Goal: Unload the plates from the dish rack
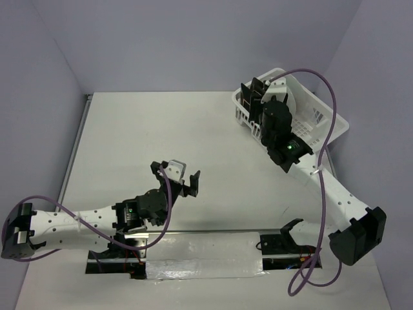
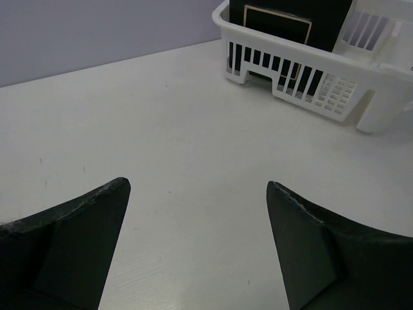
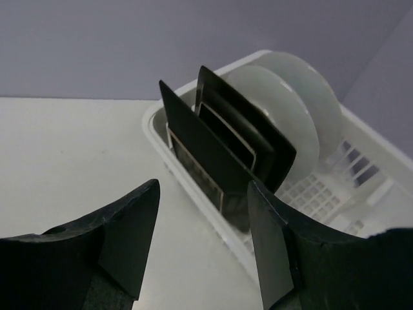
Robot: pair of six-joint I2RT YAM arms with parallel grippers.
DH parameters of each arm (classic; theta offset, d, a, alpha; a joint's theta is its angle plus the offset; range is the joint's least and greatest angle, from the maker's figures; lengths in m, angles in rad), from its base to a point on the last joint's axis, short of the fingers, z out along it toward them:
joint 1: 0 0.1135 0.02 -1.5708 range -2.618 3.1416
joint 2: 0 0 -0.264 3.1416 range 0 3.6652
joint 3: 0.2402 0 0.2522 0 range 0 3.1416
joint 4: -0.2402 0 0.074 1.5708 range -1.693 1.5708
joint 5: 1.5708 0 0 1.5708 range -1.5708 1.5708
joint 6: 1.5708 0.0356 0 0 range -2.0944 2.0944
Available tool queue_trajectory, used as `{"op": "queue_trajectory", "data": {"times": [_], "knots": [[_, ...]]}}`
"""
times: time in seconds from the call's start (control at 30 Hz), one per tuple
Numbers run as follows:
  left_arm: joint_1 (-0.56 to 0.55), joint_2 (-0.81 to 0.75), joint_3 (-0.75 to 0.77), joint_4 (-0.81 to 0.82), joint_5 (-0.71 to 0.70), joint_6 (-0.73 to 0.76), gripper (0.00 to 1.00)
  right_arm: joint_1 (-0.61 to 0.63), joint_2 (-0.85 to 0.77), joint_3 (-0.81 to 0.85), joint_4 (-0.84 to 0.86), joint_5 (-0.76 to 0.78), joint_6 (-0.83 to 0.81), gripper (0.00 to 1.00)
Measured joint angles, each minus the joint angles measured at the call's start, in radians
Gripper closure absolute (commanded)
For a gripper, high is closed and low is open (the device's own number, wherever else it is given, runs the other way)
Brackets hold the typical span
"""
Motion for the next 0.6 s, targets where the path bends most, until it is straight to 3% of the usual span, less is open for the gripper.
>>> {"op": "queue_trajectory", "data": {"times": [0.1,0.27,0.4,0.57,0.6], "knots": [[0.0,0.008,0.0,-0.002,-0.011,0.0,0.01,-0.106,0.028,-0.001,0.04,-0.139,-0.09,0.35],[0.0,0.018,0.0,-0.014,-0.021,-0.001,0.01,-0.291,0.031,0.023,0.047,-0.387,-0.101,0.29],[0.0,0.022,0.001,-0.017,0.0,-0.002,0.01,-0.362,0.051,0.101,0.012,-0.552,-0.114,0.23],[-0.001,0.034,0.009,-0.034,-0.006,-0.004,0.01,-0.368,0.092,0.165,-0.001,-0.695,-0.168,0.31],[-0.001,0.034,0.009,-0.033,-0.006,-0.004,0.01,-0.37,0.1,0.165,-0.002,-0.72,-0.177,0.38]]}}
